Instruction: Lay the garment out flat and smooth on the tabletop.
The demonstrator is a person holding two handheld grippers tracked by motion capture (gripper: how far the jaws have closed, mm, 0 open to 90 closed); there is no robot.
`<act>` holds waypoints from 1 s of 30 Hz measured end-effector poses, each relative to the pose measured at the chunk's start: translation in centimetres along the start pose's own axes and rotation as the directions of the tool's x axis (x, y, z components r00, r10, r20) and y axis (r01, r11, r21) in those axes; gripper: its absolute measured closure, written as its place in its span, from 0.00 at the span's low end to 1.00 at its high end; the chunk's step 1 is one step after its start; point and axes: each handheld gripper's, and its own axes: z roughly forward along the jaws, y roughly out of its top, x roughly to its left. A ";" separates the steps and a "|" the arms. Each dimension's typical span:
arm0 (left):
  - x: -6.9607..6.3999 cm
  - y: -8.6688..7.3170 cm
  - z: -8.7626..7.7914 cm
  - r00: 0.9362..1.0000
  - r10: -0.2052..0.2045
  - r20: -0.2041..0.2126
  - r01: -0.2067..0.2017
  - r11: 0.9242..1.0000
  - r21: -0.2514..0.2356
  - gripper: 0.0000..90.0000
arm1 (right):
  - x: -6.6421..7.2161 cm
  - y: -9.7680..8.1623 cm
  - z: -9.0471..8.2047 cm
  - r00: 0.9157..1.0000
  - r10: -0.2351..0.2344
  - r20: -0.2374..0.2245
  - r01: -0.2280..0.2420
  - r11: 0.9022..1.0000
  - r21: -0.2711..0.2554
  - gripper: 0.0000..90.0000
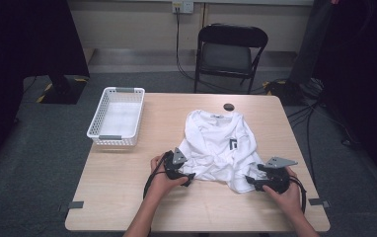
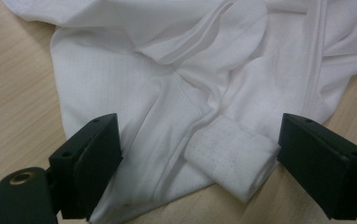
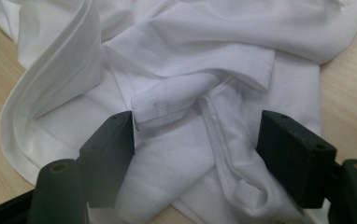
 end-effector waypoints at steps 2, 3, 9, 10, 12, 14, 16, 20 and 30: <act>0.0 0.0 0.0 1.000 0.004 -0.002 -0.004 1.000 0.003 0.15 | 0.3 0.0 0.1 1.000 -0.022 0.019 0.022 1.000 0.002 0.29; 0.0 0.0 0.0 1.000 0.004 -0.002 -0.004 1.000 0.003 0.15 | 0.3 -0.1 0.1 1.000 -0.021 0.019 0.021 1.000 0.002 0.29; 0.0 0.0 0.0 1.000 0.002 0.001 -0.002 1.000 0.004 0.15 | 0.3 -0.1 0.1 1.000 -0.021 0.017 0.021 1.000 0.002 0.29; 0.0 0.0 0.0 1.000 0.002 0.001 -0.002 1.000 0.004 0.15 | 0.3 -0.1 0.1 1.000 -0.022 0.018 0.022 1.000 0.002 0.29; 0.0 0.0 0.0 1.000 0.001 0.003 -0.001 1.000 0.004 0.15 | 0.2 -0.1 0.1 1.000 -0.019 0.015 0.019 1.000 0.001 0.29; 0.0 0.0 0.0 1.000 -0.001 0.005 0.001 1.000 0.004 0.15 | 0.2 0.0 0.0 1.000 -0.019 0.010 0.019 1.000 0.004 0.29; 0.1 0.0 0.0 1.000 -0.002 0.008 0.002 1.000 0.005 0.15 | 0.2 0.3 -0.3 1.000 -0.020 0.005 0.020 1.000 0.007 0.32; 0.1 0.0 0.0 1.000 -0.002 0.009 0.002 1.000 0.005 0.15 | -0.3 1.2 -1.2 1.000 -0.012 -0.007 0.012 0.999 -0.037 0.40; 0.1 0.0 0.0 1.000 -0.001 0.011 0.001 1.000 0.006 0.15 | -2.9 3.1 -0.8 0.999 0.038 -0.011 -0.039 0.999 -0.028 0.78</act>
